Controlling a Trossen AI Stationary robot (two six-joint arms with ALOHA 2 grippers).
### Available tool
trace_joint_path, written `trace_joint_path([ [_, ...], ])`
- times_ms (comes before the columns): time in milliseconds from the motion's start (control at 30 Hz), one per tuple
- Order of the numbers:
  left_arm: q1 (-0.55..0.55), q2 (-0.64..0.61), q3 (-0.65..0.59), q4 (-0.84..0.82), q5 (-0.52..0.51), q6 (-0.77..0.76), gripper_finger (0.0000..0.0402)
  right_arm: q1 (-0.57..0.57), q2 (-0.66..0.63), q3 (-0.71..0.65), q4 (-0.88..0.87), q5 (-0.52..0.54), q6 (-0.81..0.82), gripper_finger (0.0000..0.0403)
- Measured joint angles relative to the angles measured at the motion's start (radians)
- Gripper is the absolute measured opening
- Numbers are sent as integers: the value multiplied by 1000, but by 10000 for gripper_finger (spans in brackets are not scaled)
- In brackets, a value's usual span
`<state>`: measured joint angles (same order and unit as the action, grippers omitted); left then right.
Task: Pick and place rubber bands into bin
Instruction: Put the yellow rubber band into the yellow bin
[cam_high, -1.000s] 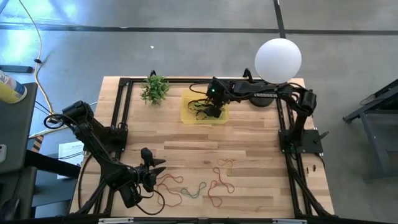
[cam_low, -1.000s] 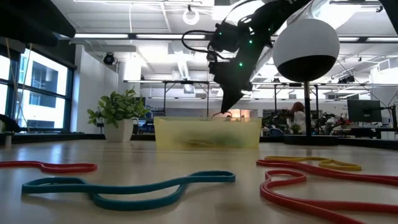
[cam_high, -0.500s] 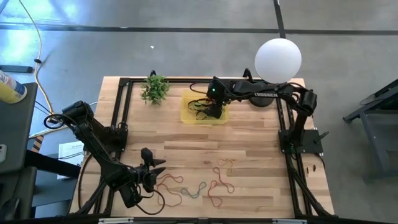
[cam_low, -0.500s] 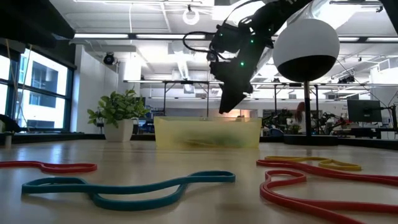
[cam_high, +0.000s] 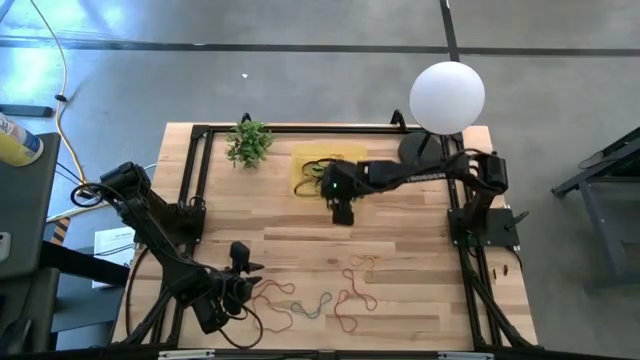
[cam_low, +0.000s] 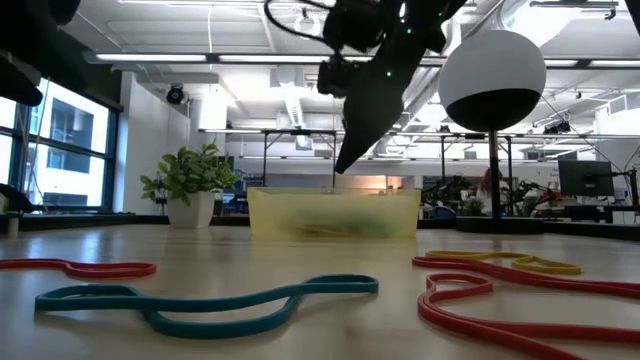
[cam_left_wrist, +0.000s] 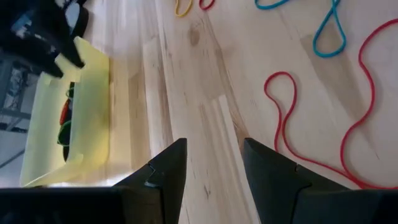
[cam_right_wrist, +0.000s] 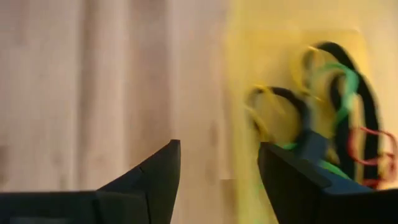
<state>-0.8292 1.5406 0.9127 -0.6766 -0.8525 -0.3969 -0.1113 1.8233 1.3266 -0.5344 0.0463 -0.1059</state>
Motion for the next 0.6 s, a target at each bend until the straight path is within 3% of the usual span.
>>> trace_joint_path([
  [300,68,0,0,17,15,35,145,185,-4,0,-57,82,39,180],
  [600,147,0,0,33,52,105,145,379,-53,1,-173,218,241,182],
])
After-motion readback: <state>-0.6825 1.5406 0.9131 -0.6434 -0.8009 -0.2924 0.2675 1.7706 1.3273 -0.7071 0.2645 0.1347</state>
